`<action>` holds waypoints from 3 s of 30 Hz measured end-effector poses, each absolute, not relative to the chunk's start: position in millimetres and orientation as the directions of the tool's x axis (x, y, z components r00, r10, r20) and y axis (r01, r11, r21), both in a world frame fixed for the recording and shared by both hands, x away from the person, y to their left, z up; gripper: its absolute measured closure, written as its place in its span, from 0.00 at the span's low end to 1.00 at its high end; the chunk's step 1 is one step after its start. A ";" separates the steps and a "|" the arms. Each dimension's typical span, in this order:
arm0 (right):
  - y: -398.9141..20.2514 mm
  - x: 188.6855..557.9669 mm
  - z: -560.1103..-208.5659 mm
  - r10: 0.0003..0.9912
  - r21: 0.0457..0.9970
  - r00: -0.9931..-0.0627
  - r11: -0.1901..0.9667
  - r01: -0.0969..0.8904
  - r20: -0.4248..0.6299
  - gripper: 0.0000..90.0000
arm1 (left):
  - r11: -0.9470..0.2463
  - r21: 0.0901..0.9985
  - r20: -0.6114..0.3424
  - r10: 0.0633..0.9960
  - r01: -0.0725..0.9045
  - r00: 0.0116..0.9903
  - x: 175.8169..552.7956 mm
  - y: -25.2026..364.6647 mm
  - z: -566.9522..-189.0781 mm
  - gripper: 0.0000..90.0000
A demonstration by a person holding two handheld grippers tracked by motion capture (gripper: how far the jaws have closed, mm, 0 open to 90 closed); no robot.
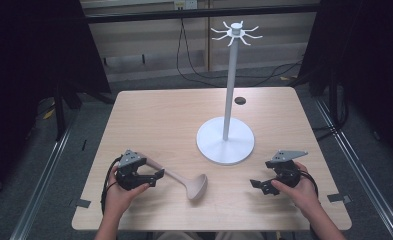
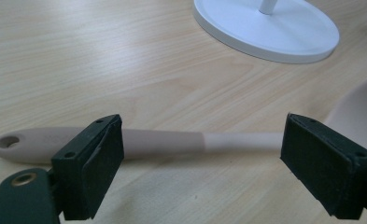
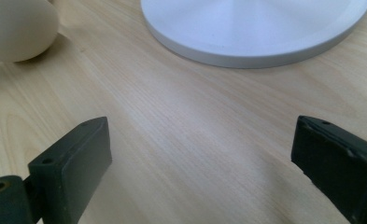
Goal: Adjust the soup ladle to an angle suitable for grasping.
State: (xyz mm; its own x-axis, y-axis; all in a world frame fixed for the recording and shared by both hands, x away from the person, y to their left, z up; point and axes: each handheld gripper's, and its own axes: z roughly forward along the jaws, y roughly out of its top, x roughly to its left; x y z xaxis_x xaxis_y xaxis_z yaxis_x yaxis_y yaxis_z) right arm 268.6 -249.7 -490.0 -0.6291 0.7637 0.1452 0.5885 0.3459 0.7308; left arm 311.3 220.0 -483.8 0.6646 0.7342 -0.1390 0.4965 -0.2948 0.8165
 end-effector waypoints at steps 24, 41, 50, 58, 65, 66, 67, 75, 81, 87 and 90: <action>-255.6 262.7 -491.2 0.773 0.738 -0.607 0.299 0.605 0.184 0.05 | -0.514 0.744 -0.213 0.423 0.427 0.881 290.8 138.8 -480.2 0.97; -260.8 258.9 -493.8 0.784 0.732 -0.586 0.274 0.624 0.205 0.06 | -0.547 0.717 -0.244 0.383 0.432 0.891 284.5 98.2 -494.7 1.00; -260.6 256.5 -493.9 0.789 0.733 -0.578 0.265 0.627 0.209 0.06 | -0.523 0.736 -0.257 0.372 0.431 0.892 286.4 81.7 -497.4 1.00; -267.7 250.3 -493.4 0.802 0.741 -0.560 0.244 0.626 0.208 0.06 | -0.523 0.737 -0.262 0.362 0.428 0.895 290.0 66.3 -498.0 1.00; -279.3 241.3 -491.9 0.825 0.744 -0.522 0.209 0.635 0.214 0.06 | -0.507 0.746 -0.275 0.355 0.431 0.894 293.1 50.6 -500.3 1.00; -280.0 240.9 -492.1 0.825 0.746 -0.523 0.208 0.633 0.213 0.06 | -0.510 0.748 -0.266 0.355 0.424 0.896 293.2 49.3 -500.3 1.00; -280.7 239.8 -492.0 0.825 0.746 -0.523 0.208 0.633 0.214 0.06 | -0.514 0.747 -0.264 0.353 0.422 0.898 293.1 48.6 -500.1 1.00; -277.1 238.4 -491.3 0.821 0.743 -0.537 0.234 0.626 0.194 0.05 | -0.522 0.752 -0.249 0.340 0.402 0.907 293.2 44.1 -500.0 1.00; -271.7 239.5 -490.9 0.814 0.738 -0.552 0.259 0.624 0.181 0.05 | -0.535 0.749 -0.228 0.345 0.391 0.910 293.5 44.5 -499.0 0.95; -261.3 245.2 -486.1 0.797 0.741 -0.581 0.288 0.607 0.167 0.05 | -0.520 0.743 -0.233 0.389 0.421 0.891 297.0 57.6 -495.0 0.87; -254.5 249.3 -482.6 0.788 0.745 -0.593 0.294 0.599 0.165 0.05 | -0.517 0.744 -0.221 0.409 0.424 0.886 297.7 67.6 -490.9 0.80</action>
